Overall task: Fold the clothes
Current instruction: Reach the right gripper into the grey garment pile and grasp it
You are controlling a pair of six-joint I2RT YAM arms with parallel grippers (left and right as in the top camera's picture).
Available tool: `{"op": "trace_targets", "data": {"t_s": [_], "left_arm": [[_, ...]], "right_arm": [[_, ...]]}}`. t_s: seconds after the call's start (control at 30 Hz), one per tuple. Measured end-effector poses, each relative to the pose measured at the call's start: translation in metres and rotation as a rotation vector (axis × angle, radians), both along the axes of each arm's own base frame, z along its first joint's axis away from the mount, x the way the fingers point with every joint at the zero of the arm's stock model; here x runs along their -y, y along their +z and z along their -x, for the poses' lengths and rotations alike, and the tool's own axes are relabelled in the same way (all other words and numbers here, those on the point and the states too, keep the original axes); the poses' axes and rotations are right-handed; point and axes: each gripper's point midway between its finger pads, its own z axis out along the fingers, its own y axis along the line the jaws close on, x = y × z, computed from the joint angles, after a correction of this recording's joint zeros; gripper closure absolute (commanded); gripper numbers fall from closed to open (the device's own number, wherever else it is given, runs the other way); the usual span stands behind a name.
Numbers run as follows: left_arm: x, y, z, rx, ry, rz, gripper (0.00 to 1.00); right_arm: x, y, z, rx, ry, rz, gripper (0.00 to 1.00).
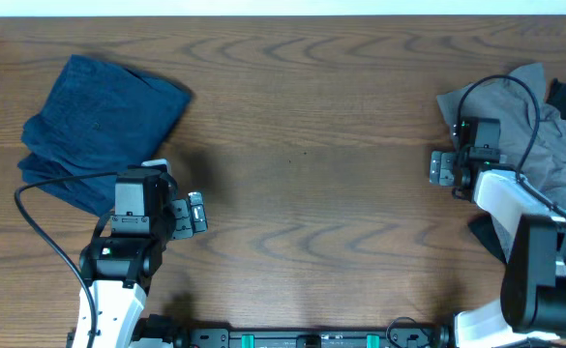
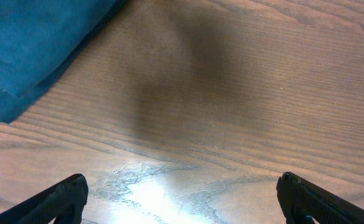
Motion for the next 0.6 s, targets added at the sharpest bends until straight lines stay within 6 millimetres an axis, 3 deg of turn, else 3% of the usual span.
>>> {"op": "trace_targets", "data": {"t_s": [0.13,0.4,0.6], "left_arm": [[0.0,0.0,0.0,0.0,0.0,0.0,0.02],[0.0,0.0,0.0,0.0,0.0,0.0,0.02],[0.0,0.0,0.0,0.0,0.0,0.0,0.02]], "right_arm": [[0.008,-0.001,-0.007,0.013,-0.031,0.032,0.21],[0.032,-0.001,-0.001,-0.012,-0.119,0.155,0.57],[0.039,-0.006,0.007,-0.035,-0.158,0.17,0.99]]}}
